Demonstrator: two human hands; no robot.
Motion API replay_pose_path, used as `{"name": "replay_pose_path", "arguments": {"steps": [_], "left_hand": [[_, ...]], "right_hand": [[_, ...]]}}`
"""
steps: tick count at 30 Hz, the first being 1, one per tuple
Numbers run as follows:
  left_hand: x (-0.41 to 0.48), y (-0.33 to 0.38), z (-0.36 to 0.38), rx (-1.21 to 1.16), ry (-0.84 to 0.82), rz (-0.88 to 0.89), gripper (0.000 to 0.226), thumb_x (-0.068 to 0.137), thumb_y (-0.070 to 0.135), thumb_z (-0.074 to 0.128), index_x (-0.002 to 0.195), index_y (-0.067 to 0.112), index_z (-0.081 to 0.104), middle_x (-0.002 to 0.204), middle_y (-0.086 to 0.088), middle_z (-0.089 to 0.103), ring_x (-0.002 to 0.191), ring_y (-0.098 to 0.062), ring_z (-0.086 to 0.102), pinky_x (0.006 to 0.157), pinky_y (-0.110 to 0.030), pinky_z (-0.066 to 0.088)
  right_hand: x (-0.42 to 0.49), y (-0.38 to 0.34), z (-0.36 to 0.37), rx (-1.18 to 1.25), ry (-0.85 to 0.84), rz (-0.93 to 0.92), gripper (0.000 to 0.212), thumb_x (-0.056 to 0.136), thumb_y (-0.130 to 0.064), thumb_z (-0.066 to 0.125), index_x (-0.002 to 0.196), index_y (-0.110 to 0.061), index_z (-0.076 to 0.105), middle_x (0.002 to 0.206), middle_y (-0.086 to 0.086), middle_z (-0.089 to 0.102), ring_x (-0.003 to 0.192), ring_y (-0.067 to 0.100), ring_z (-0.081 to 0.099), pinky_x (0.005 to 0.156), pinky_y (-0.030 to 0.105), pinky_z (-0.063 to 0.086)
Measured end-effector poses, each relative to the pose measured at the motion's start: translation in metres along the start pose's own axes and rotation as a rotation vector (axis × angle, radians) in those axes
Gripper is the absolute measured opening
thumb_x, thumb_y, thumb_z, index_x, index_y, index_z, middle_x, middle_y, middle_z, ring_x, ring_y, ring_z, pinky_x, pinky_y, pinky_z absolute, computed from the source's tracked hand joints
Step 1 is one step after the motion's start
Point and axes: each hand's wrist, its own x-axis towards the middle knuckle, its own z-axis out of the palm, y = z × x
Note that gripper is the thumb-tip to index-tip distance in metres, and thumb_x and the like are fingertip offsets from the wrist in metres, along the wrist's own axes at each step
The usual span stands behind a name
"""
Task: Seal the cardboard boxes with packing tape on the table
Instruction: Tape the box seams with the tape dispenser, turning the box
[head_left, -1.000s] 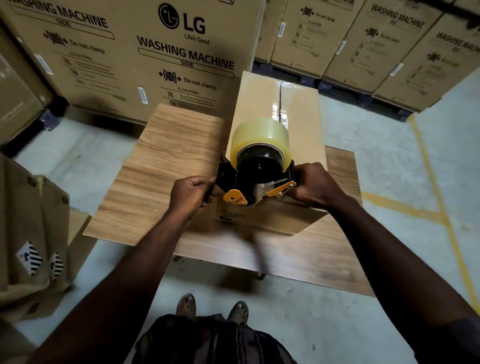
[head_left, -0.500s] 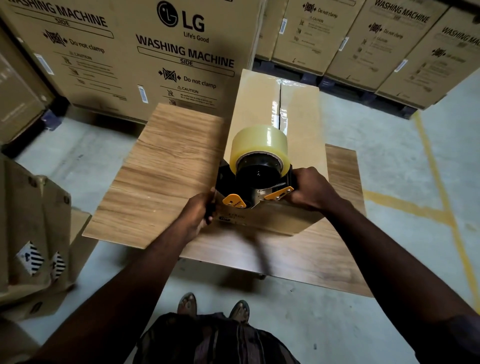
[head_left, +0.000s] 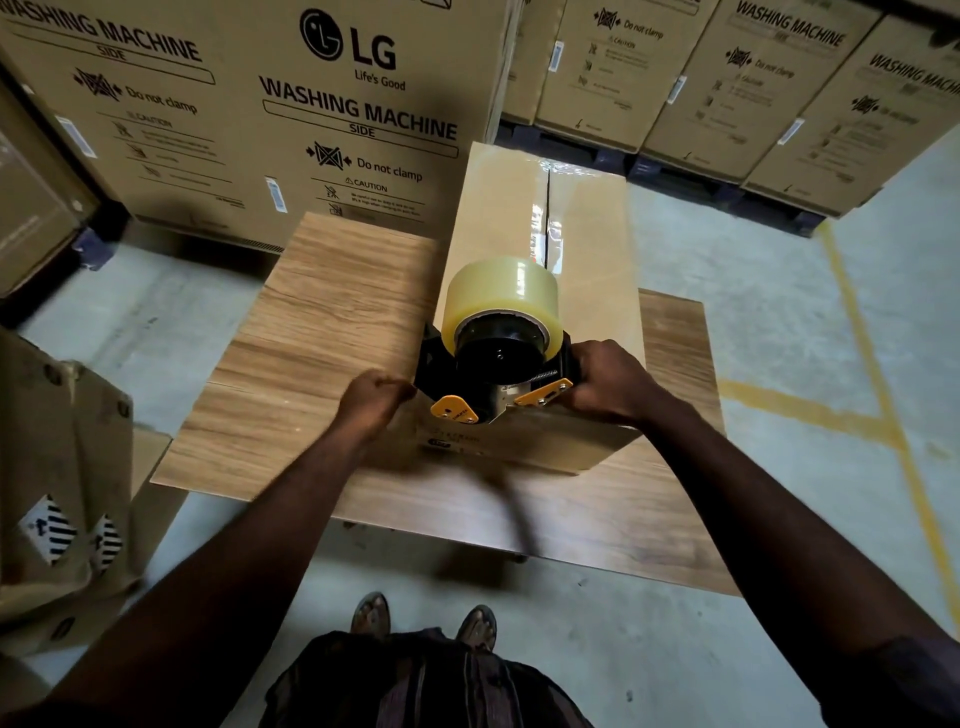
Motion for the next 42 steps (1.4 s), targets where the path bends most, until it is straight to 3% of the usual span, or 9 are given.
{"name": "replay_pose_path", "arguments": {"steps": [4, 7, 16, 20, 28, 31, 33, 37, 42], "left_hand": [[-0.007, 0.037, -0.001, -0.059, -0.055, 0.186, 0.015, 0.095, 0.014, 0.063, 0.111, 0.012, 0.064, 0.098, -0.005, 0.07, 0.082, -0.018, 0.065, 0.061, -0.025, 0.052], [-0.016, 0.035, 0.005, 0.075, -0.06, 0.274, 0.019, 0.095, 0.007, 0.059, 0.108, 0.02, 0.065, 0.102, -0.002, 0.07, 0.086, -0.019, 0.067, 0.064, -0.026, 0.054], [-0.022, 0.025, 0.009, 0.204, 0.129, 0.437, 0.007, 0.092, 0.017, 0.07, 0.097, 0.017, 0.065, 0.095, 0.009, 0.067, 0.079, -0.002, 0.061, 0.063, -0.004, 0.041], [-0.021, 0.025, 0.012, 0.223, 0.154, 0.456, 0.01, 0.091, 0.019, 0.073, 0.098, 0.015, 0.067, 0.096, 0.005, 0.069, 0.079, -0.004, 0.061, 0.064, -0.003, 0.04], [-0.037, 0.03, 0.037, 0.594, 0.262, 0.804, 0.029, 0.08, -0.001, 0.06, 0.085, 0.027, 0.068, 0.095, 0.005, 0.063, 0.091, -0.022, 0.059, 0.082, -0.039, 0.047], [-0.052, 0.034, 0.065, 0.778, 0.247, 0.75, 0.029, 0.082, 0.005, 0.058, 0.088, 0.031, 0.069, 0.099, 0.01, 0.062, 0.1, -0.019, 0.055, 0.084, -0.035, 0.028], [-0.058, 0.04, 0.082, 0.848, 0.23, 0.75, 0.027, 0.085, 0.009, 0.06, 0.091, 0.033, 0.07, 0.1, 0.01, 0.062, 0.101, -0.016, 0.056, 0.084, -0.033, 0.02], [-0.055, 0.041, 0.095, 0.678, 0.071, 0.704, 0.013, 0.087, 0.022, 0.066, 0.092, 0.033, 0.071, 0.098, 0.009, 0.059, 0.1, -0.02, 0.057, 0.091, -0.039, 0.04], [-0.046, 0.036, 0.086, 0.54, 0.01, 0.733, 0.011, 0.084, 0.022, 0.073, 0.089, 0.032, 0.072, 0.088, 0.015, 0.055, 0.085, 0.005, 0.053, 0.087, -0.045, 0.05]], "right_hand": [[0.003, 0.004, -0.002, 0.081, -0.154, 0.019, 0.014, 0.078, -0.029, 0.084, 0.077, -0.023, 0.071, 0.069, -0.005, 0.069, 0.068, 0.015, 0.062, 0.063, 0.03, 0.045], [0.004, 0.004, -0.001, -0.021, -0.185, 0.006, 0.021, 0.081, -0.023, 0.078, 0.07, -0.019, 0.062, 0.064, -0.002, 0.063, 0.061, 0.014, 0.057, 0.06, 0.032, 0.04], [-0.021, 0.022, -0.01, -0.142, -0.104, 0.007, 0.034, 0.086, -0.023, 0.071, 0.064, -0.026, 0.046, 0.06, -0.006, 0.051, 0.058, 0.016, 0.051, 0.05, 0.029, 0.034], [-0.051, 0.065, -0.026, -0.172, -0.078, 0.031, 0.023, 0.087, -0.027, 0.074, 0.071, -0.014, 0.062, 0.07, 0.006, 0.064, 0.073, 0.031, 0.063, 0.061, 0.035, 0.042], [-0.057, 0.098, -0.02, -0.131, -0.016, -0.055, 0.026, 0.086, -0.034, 0.077, 0.103, -0.014, 0.074, 0.098, 0.011, 0.074, 0.093, 0.033, 0.067, 0.078, 0.04, 0.052], [-0.06, 0.098, -0.022, -0.006, -0.018, -0.051, 0.011, 0.081, -0.035, 0.074, 0.078, -0.035, 0.063, 0.067, -0.011, 0.064, 0.067, 0.013, 0.061, 0.069, 0.032, 0.045], [-0.061, 0.099, -0.02, 0.052, -0.012, -0.058, 0.033, 0.083, -0.026, 0.075, 0.068, -0.04, 0.049, 0.051, -0.017, 0.054, 0.056, 0.001, 0.053, 0.065, 0.028, 0.04], [-0.062, 0.107, -0.012, 0.139, 0.012, -0.047, 0.029, 0.083, -0.019, 0.074, 0.066, -0.033, 0.054, 0.051, -0.016, 0.059, 0.048, 0.005, 0.055, 0.058, 0.029, 0.043], [-0.069, 0.113, -0.022, 0.058, 0.032, -0.067, 0.043, 0.084, -0.02, 0.08, 0.05, -0.031, 0.056, 0.048, -0.01, 0.054, 0.056, 0.016, 0.058, 0.061, 0.034, 0.046]]}}
